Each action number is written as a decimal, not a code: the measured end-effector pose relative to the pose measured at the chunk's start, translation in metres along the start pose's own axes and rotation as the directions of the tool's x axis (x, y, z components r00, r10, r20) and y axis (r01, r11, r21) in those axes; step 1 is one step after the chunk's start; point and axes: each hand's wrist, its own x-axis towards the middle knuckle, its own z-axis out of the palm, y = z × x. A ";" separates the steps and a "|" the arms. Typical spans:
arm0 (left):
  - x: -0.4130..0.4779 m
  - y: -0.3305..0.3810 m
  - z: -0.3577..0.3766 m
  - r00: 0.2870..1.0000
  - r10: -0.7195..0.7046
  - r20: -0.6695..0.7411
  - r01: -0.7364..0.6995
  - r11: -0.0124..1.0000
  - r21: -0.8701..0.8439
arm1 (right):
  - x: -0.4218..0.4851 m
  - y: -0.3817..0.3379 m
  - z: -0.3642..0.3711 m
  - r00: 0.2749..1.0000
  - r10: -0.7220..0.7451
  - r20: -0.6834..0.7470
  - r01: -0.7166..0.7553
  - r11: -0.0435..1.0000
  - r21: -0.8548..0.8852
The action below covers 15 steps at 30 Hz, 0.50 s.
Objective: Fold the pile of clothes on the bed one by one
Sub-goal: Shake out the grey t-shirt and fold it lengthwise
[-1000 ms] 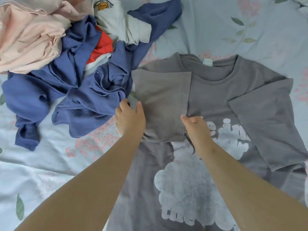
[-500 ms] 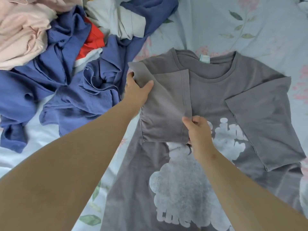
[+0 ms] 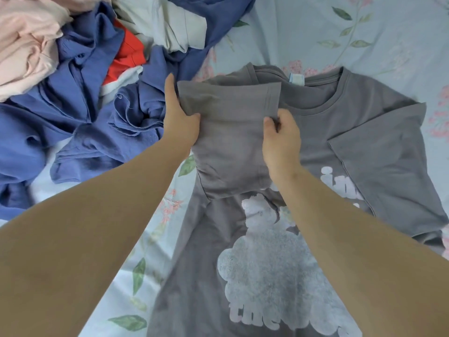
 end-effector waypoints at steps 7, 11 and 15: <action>-0.041 -0.030 0.002 0.986 -0.159 0.044 0.131 0.915 0.380 | -0.013 0.031 -0.011 0.942 0.285 0.177 -0.239 0.940 -0.242; -0.059 -0.044 -0.010 0.992 -0.121 -0.042 0.127 0.964 0.232 | -0.024 0.037 -0.014 0.959 0.270 0.089 -0.253 0.953 -0.165; -0.101 -0.058 -0.016 0.974 -0.213 0.071 0.185 0.941 0.285 | -0.065 0.057 -0.027 0.967 0.220 0.125 -0.178 0.942 -0.283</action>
